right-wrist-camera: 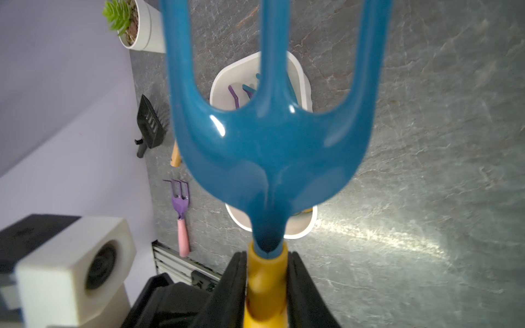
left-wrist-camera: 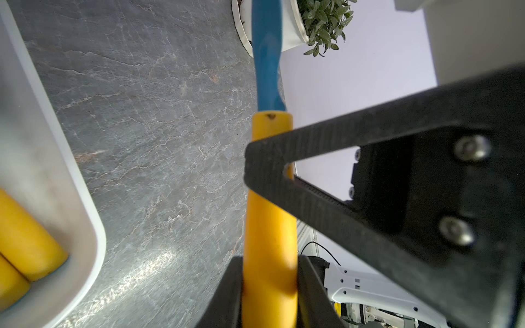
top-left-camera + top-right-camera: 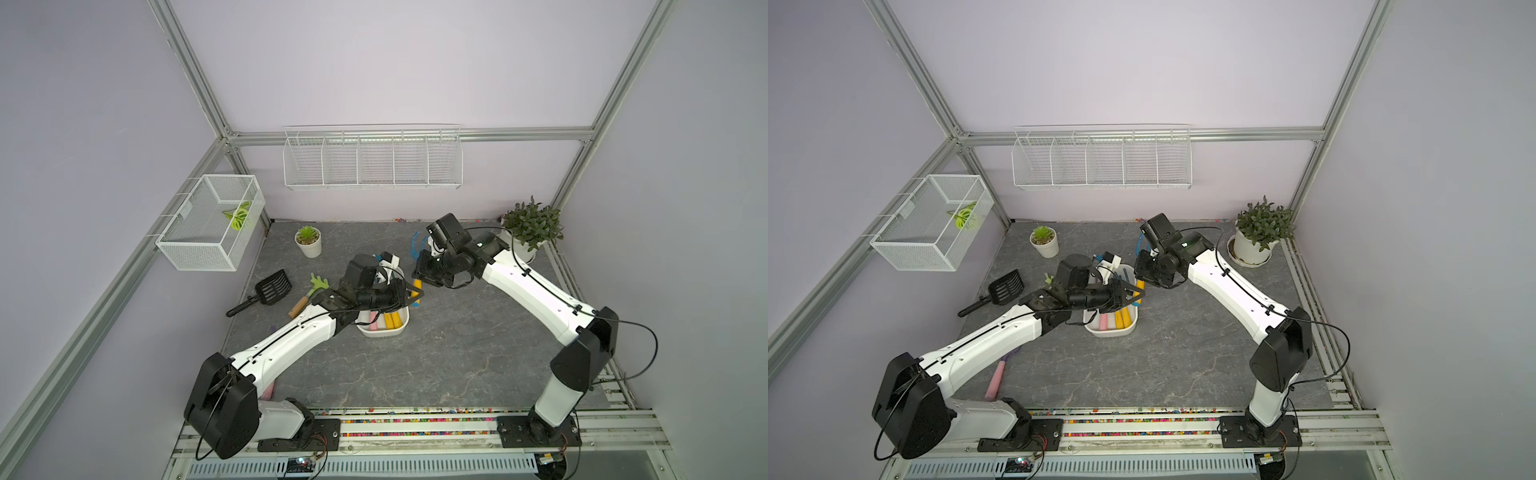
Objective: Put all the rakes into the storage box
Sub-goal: Pick up the rake at the center of the board, then place the rake in the storage box.
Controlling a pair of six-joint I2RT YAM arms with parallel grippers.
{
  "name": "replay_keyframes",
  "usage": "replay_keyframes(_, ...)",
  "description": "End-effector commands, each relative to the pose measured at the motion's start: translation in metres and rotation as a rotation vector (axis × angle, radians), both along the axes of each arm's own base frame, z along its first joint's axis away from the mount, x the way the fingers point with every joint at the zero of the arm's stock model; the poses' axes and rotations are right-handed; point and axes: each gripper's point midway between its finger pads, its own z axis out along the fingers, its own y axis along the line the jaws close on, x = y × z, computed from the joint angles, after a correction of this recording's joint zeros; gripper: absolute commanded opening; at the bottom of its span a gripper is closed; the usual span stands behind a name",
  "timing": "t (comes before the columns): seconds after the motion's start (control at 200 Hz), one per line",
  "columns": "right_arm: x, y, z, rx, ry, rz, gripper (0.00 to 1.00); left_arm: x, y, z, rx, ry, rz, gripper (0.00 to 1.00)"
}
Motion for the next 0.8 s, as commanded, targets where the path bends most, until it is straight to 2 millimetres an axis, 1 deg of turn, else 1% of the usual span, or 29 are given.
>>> replay_keyframes(0.0, -0.002, 0.001, 0.026, 0.045, -0.077, 0.028, 0.46, 0.002, 0.011, -0.011, 0.025, 0.018, 0.032, 0.0)
replay_keyframes(0.06, 0.0, -0.003, 0.029, 0.042, -0.086, 0.024, 0.53, 0.003, 0.015, -0.012, 0.024, 0.019, 0.041, 0.0)
replay_keyframes(0.185, 0.002, -0.012, 0.034, 0.039, -0.101, 0.014, 0.6, 0.005, 0.024, -0.015, 0.027, 0.026, 0.061, 0.0)
replay_keyframes(0.3, 0.004, -0.022, 0.041, 0.038, -0.12, 0.001, 0.62, 0.007, 0.036, -0.017, 0.026, 0.03, 0.085, 0.0)
replay_keyframes(0.42, 0.005, -0.035, 0.05, 0.04, -0.15, -0.008, 0.61, 0.009, 0.053, -0.022, 0.047, 0.033, 0.122, 0.0)
replay_keyframes(0.52, 0.004, -0.045, 0.054, 0.044, -0.169, -0.01, 0.61, 0.009, 0.069, -0.032, 0.093, 0.052, 0.164, 0.0)
replay_keyframes(0.67, -0.002, -0.063, 0.046, 0.032, -0.152, -0.029, 0.6, 0.007, 0.085, -0.049, 0.133, 0.08, 0.199, 0.0)
replay_keyframes(0.795, -0.01, -0.073, 0.034, 0.026, -0.13, -0.043, 0.6, 0.006, 0.094, -0.066, 0.139, 0.112, 0.218, 0.0)
